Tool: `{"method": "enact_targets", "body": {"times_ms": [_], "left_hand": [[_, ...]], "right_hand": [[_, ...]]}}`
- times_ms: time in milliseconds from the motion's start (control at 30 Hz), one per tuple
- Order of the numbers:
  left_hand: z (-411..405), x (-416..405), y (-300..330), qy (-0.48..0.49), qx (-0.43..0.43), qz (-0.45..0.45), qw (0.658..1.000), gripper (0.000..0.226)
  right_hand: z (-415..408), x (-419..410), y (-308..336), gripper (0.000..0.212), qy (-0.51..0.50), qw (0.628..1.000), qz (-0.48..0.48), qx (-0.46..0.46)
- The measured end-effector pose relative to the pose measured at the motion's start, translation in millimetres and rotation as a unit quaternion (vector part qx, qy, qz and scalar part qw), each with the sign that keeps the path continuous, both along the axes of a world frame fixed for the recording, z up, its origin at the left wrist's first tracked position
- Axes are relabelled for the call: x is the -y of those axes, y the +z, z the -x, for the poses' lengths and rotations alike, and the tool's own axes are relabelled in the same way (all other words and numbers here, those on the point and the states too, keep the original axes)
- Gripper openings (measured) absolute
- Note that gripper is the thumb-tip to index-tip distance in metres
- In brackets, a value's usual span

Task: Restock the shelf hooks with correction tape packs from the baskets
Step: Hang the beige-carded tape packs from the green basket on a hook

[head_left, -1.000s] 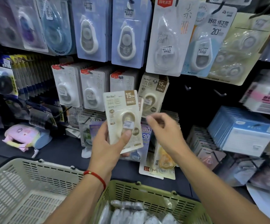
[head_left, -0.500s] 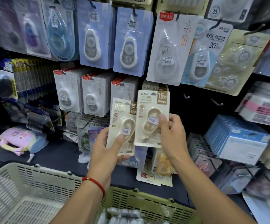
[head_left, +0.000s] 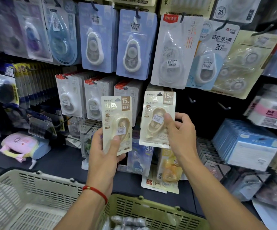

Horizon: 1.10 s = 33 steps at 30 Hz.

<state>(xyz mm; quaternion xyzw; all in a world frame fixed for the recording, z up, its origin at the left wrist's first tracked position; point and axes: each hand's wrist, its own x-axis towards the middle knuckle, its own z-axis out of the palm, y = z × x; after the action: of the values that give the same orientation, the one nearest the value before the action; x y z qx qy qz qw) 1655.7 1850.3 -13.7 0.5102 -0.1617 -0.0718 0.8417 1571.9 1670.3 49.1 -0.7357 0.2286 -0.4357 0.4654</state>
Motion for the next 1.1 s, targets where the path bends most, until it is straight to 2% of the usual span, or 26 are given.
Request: {"method": "enact_targets", "body": {"times_ms": [100,167,200,267,333,400,533,700,867,967,1033,1100], "left_hand": [[2.5,0.8,1.5,-0.005,0.006,0.005,1.000,0.026],[5.5,2.1,3.4,-0.020,0.005,0.013,1.000,0.028],[7.2,3.1,4.0,-0.036,0.003,0.018,0.999,0.032],[10.5,5.8,4.8,-0.087,0.003,0.028,0.996,0.041],[13.7,9.7,5.8,-0.145,0.016,0.027,0.989,0.049],[16.1,14.1,6.2,-0.170,0.037,0.016,0.985,0.055],[16.8,22.5,2.3,-0.152,0.022,0.018,0.988,0.064],[21.9,28.8,-1.5,-0.186,0.041,-0.004,0.982,0.066],[24.0,30.2,-3.9,-0.173,0.069,-0.034,0.982,0.065],[20.3,32.0,-5.6,-0.092,0.132,-0.135,0.978,0.063],[16.0,37.0,-5.4,-0.031,0.220,-0.215,0.951,0.067],[12.5,47.8,-1.9,-0.008,0.315,-0.263,0.912,0.072]], "right_hand": [[0.9,1.5,-7.7,0.050,-0.054,0.994,0.041,-0.088],[1.2,-0.3,-11.5,0.046,-0.071,0.988,0.085,-0.109],[0.6,-0.9,-12.0,0.036,-0.045,0.990,0.090,-0.100],[0.0,-4.9,-11.9,0.017,0.075,0.990,0.061,-0.107],[-0.1,-9.6,-14.9,0.019,0.180,0.974,0.044,-0.128],[-0.9,-11.6,-18.9,0.025,0.198,0.974,0.031,-0.104],[0.2,-5.5,-14.0,0.026,0.144,0.989,-0.030,-0.030],[2.5,0.3,-5.2,0.027,0.101,0.994,-0.037,-0.029],[1.0,-0.7,-4.0,0.025,0.072,0.996,-0.036,-0.025],[1.5,-0.8,-8.5,0.039,-0.004,0.996,0.032,-0.083],[6.3,0.9,-14.9,0.054,-0.051,0.977,0.115,-0.171],[12.3,3.4,-18.6,0.057,-0.070,0.960,0.169,-0.212]]}}
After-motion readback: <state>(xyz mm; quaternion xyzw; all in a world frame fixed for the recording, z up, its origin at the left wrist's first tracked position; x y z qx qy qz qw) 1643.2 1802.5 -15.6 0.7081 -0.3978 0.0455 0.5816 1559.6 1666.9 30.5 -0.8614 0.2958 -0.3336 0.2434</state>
